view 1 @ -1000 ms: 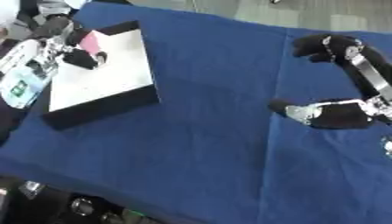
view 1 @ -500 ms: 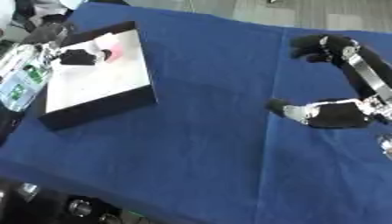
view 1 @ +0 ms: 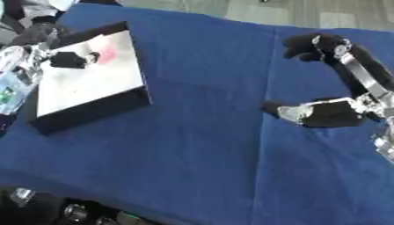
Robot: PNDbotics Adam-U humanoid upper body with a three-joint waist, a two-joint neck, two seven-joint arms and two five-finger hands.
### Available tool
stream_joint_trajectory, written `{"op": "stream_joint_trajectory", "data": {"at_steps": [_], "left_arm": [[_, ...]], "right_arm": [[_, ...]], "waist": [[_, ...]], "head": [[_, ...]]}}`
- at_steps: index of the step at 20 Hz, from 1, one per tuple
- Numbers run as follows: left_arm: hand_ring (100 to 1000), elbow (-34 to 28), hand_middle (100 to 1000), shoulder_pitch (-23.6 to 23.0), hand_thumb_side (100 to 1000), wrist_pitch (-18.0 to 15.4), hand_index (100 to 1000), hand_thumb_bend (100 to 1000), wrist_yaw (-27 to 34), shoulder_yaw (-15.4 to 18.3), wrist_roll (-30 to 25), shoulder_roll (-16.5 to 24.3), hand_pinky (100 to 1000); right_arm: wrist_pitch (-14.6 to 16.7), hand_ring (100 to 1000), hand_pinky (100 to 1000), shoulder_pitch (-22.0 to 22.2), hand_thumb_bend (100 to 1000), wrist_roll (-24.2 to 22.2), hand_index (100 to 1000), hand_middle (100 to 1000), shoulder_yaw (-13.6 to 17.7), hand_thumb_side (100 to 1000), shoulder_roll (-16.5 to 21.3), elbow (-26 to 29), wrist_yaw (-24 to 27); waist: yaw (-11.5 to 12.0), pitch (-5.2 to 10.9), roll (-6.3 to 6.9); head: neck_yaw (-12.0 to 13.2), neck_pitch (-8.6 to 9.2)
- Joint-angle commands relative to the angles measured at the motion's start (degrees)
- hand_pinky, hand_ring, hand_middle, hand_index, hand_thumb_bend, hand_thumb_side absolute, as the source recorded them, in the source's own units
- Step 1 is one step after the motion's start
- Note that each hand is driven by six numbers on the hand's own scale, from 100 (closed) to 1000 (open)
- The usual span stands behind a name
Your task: Pick up the objects with one hand, pass them to the other hand, and then place them into the box on the other side of the table.
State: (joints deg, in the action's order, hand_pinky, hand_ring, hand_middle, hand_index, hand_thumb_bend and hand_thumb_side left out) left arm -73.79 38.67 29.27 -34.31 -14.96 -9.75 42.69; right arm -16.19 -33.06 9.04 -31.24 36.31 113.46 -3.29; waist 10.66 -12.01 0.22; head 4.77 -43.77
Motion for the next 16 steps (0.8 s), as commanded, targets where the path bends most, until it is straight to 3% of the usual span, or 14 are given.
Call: {"op": "stream_joint_trajectory", "data": {"at_steps": [1,8,16], "left_arm": [[776,-3.7,776,0.3,668,0.9,852,100,3.7,2.0,3.3,1.0,856],[731,-13.0,750,-2.3,807,2.0,817,100,17.2,4.2,13.6,1.4,853],[730,-19.2,755,-6.3,846,0.4,810,100,26.9,5.9,22.8,1.5,867]], "right_arm": [[0.7,824,821,-0.3,649,1.1,803,665,2.2,204,2.5,1.1,0.8],[2.2,824,827,2.8,650,2.6,805,670,6.6,224,7.4,1.1,1.3],[2.8,829,842,9.3,646,-3.5,804,689,14.6,257,14.0,1.1,0.6]], "waist": [[-0.1,0.86,-0.32],[-0.8,1.20,-0.28],[-1.7,1.29,-0.08]], "head": [[-2.4,-0.34],[-6.8,-0.35],[-10.1,-0.35]]}}
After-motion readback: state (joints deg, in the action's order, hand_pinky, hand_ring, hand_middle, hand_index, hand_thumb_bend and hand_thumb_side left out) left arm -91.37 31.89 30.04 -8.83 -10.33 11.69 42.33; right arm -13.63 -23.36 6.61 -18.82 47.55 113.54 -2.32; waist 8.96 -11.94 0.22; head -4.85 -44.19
